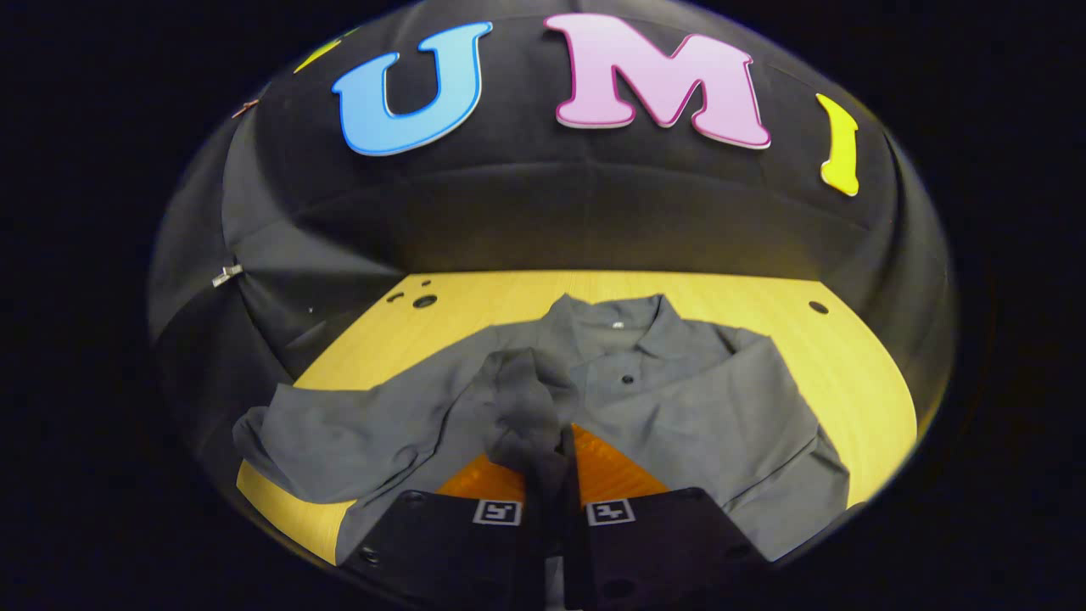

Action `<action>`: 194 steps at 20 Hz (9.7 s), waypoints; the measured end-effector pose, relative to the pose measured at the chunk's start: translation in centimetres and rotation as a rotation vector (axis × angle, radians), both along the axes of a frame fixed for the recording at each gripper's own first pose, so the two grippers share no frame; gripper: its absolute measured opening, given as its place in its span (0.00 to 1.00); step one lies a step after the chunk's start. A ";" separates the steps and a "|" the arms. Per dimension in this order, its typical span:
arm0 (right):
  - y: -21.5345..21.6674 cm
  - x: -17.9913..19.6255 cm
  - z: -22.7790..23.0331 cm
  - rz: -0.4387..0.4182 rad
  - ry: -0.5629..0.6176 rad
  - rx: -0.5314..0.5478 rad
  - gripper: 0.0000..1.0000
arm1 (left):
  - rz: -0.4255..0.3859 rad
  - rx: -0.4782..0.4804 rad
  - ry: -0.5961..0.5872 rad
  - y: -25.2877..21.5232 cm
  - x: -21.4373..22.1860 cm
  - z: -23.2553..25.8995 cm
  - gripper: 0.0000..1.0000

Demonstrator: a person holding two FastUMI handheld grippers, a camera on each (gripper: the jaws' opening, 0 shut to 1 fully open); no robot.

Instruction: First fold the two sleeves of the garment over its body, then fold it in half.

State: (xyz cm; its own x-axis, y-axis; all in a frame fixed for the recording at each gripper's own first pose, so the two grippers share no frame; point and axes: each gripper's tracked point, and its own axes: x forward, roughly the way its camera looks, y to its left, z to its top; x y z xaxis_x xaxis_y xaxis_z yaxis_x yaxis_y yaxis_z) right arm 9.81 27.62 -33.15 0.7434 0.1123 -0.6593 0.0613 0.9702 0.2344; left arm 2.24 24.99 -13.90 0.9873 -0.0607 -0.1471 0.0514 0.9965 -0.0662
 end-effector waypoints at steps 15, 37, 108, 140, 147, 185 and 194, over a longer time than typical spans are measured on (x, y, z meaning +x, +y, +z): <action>8.4 -4.0 -1.1 0.145 0.154 0.356 0.86 | 0.079 0.030 0.159 4.9 2.6 -9.5 0.98; -15.9 -14.1 12.5 -0.211 -0.098 0.032 0.90 | 0.210 0.054 0.575 11.9 4.8 -27.3 0.96; -40.9 -23.4 1.3 -0.281 0.029 0.118 0.95 | -0.730 0.203 0.472 -54.1 -0.9 -23.9 0.60; -26.1 -31.5 -7.6 -0.108 0.378 0.057 0.99 | -0.152 0.052 0.796 -21.0 -12.8 -27.0 0.96; -24.5 -32.3 -9.6 -0.049 0.412 -0.041 0.98 | -0.203 0.230 0.827 -19.9 -13.6 -28.2 0.97; -30.1 -4.8 10.3 -0.184 -0.196 0.141 0.05 | -0.103 -0.022 0.352 -20.2 10.1 -5.0 0.05; -32.3 3.2 6.2 -0.241 -0.169 0.130 0.05 | -0.047 -0.026 0.361 -19.7 19.5 -7.5 0.05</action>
